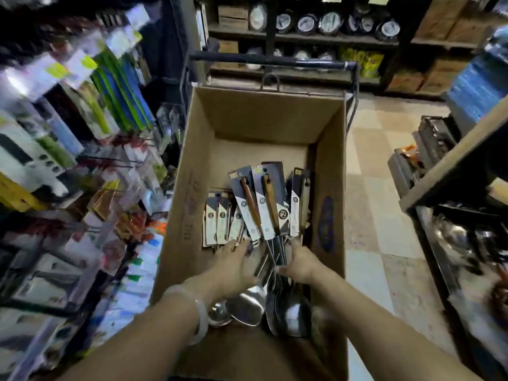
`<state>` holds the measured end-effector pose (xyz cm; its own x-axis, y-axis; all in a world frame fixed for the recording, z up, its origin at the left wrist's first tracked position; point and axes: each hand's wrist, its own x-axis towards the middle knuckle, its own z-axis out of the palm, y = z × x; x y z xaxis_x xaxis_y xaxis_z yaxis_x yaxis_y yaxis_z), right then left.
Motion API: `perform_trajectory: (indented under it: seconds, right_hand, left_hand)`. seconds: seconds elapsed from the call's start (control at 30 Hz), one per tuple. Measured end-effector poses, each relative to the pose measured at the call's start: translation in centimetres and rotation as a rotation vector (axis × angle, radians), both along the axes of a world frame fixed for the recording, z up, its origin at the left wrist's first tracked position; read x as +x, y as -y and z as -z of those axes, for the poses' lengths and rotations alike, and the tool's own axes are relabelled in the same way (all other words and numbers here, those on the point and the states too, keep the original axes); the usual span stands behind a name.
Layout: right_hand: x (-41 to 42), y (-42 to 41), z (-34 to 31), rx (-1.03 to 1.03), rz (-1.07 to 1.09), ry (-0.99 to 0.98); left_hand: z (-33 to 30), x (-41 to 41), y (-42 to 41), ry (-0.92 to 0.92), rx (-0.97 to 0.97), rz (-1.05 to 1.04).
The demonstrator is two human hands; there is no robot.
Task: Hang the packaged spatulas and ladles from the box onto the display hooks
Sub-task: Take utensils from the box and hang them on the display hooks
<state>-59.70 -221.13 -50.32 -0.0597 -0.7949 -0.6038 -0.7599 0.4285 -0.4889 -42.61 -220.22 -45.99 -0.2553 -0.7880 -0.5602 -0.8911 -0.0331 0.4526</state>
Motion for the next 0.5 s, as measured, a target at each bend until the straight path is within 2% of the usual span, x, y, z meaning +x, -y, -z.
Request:
perform_trajectory:
  seconds: [0.23,0.33,0.5]
  right_hand:
    - [0.2,2.0,6.2,0.065,0.212,0.174]
    - [0.2,2.5,7.6,0.041,0.260,0.103]
    - [0.1,2.6,8.3,-0.071,0.437,-0.146]
  left_hand:
    - [4.6,-1.2,3.2,-0.118,0.048,-0.059]
    - [5.6,-1.0,3.8,-0.159,0.067,-0.089]
    - [7.0,-0.8,4.3,-0.187,0.122,-0.080]
